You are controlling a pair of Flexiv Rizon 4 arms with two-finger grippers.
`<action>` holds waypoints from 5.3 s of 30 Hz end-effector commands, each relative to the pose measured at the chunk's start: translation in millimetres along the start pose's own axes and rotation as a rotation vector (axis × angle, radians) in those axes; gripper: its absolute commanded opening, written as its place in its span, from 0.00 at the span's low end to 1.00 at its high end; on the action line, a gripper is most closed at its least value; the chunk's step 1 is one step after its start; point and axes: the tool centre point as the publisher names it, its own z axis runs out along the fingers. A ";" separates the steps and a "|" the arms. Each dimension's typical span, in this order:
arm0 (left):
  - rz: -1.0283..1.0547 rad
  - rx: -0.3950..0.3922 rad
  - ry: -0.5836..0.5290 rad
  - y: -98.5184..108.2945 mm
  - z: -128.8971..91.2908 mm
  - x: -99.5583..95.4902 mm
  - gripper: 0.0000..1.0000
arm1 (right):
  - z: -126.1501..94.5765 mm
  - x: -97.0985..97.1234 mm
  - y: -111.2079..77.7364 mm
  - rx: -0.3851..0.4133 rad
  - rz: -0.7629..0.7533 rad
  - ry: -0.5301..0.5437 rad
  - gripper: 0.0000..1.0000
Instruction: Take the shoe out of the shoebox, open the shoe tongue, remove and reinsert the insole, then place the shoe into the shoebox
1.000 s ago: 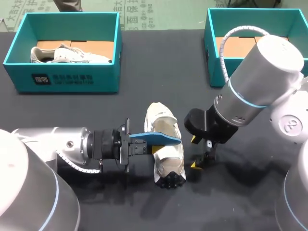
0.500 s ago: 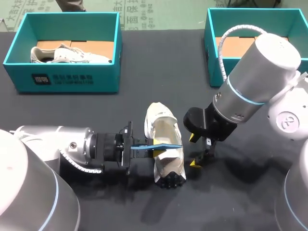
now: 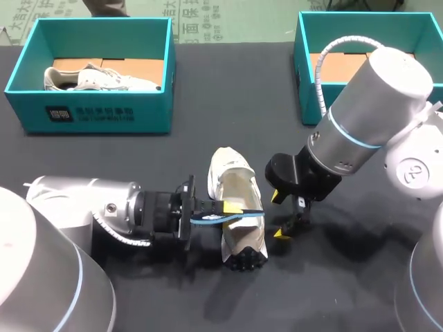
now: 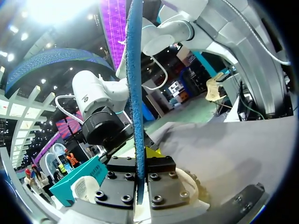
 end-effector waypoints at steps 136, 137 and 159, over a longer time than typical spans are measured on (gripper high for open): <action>-0.111 -0.225 -0.085 45.0 4.9 -7.1 0.25 | 2.0 -0.5 -1.3 -0.004 -0.002 0.003 1.00; -0.105 -0.222 -0.085 43.1 5.4 -7.0 0.25 | 2.0 -0.5 -1.3 -0.004 -0.002 0.003 1.00; 0.018 -0.225 -0.057 45.0 6.9 -1.2 0.00 | 2.0 -0.5 -1.3 -0.004 -0.002 0.003 1.00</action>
